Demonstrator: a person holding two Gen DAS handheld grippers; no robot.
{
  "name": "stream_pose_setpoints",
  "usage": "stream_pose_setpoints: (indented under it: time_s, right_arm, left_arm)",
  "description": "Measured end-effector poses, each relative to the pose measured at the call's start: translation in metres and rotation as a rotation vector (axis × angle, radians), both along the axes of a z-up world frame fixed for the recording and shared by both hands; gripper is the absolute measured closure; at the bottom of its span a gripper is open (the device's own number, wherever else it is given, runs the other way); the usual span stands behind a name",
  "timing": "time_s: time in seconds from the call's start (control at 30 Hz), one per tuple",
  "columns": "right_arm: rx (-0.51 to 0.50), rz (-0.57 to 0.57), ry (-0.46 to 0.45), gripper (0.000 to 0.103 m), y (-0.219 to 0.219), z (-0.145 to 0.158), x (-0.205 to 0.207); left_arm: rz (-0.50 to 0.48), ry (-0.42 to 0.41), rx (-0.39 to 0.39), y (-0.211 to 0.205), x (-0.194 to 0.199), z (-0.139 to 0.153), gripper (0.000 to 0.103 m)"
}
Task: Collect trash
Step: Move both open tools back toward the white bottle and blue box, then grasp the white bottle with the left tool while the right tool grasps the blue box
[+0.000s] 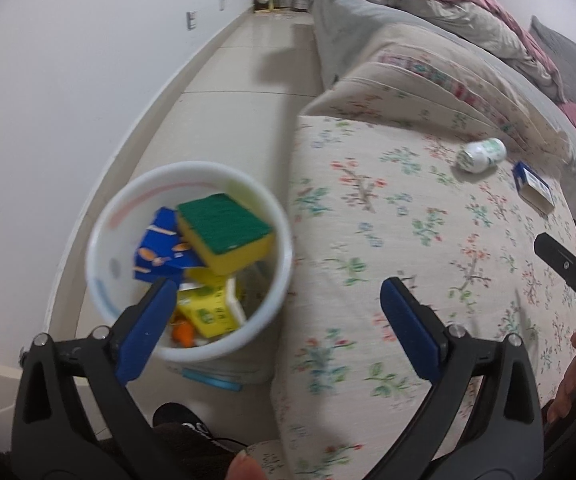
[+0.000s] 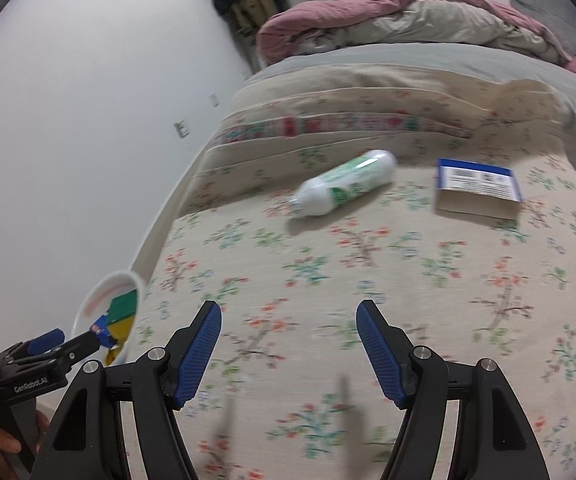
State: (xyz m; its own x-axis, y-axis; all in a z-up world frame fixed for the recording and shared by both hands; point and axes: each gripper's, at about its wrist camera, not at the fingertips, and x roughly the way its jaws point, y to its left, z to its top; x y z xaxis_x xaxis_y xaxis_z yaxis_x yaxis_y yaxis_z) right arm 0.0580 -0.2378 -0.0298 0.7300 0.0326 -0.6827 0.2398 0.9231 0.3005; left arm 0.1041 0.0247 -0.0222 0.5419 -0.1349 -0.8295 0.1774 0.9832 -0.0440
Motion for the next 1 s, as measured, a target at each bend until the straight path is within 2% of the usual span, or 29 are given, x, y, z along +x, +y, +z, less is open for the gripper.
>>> stream_pose_setpoints:
  time_s: [0.37,0.57,0.67,0.83,1.0]
  right_arm:
    - [-0.034,-0.182,0.032,0.031,-0.073,-0.006,-0.029]
    - [-0.056,-0.228,0.046,0.031,-0.106,-0.006,-0.030]
    - [-0.080,-0.202,0.067,0.031,-0.121,-0.005,-0.021]
    - [-0.158,-0.094,0.098,0.030,-0.147,-0.001,0.005]
    - [-0.147,0.047,0.110,0.027,-0.176,-0.004,0.029]
  left_arm:
    - [-0.132,-0.008,0.015,-0.068,-0.004,0.004,0.002]
    - [-0.205,-0.003,0.033,-0.104,0.006,0.002,0.002]
    - [-0.248,0.013,0.024,-0.120,0.017,0.000,0.002]
    - [-0.328,0.047,-0.006,-0.141,0.043,-0.003,0.002]
    - [-0.425,0.016,0.043,-0.168,0.066,-0.005,0.002]
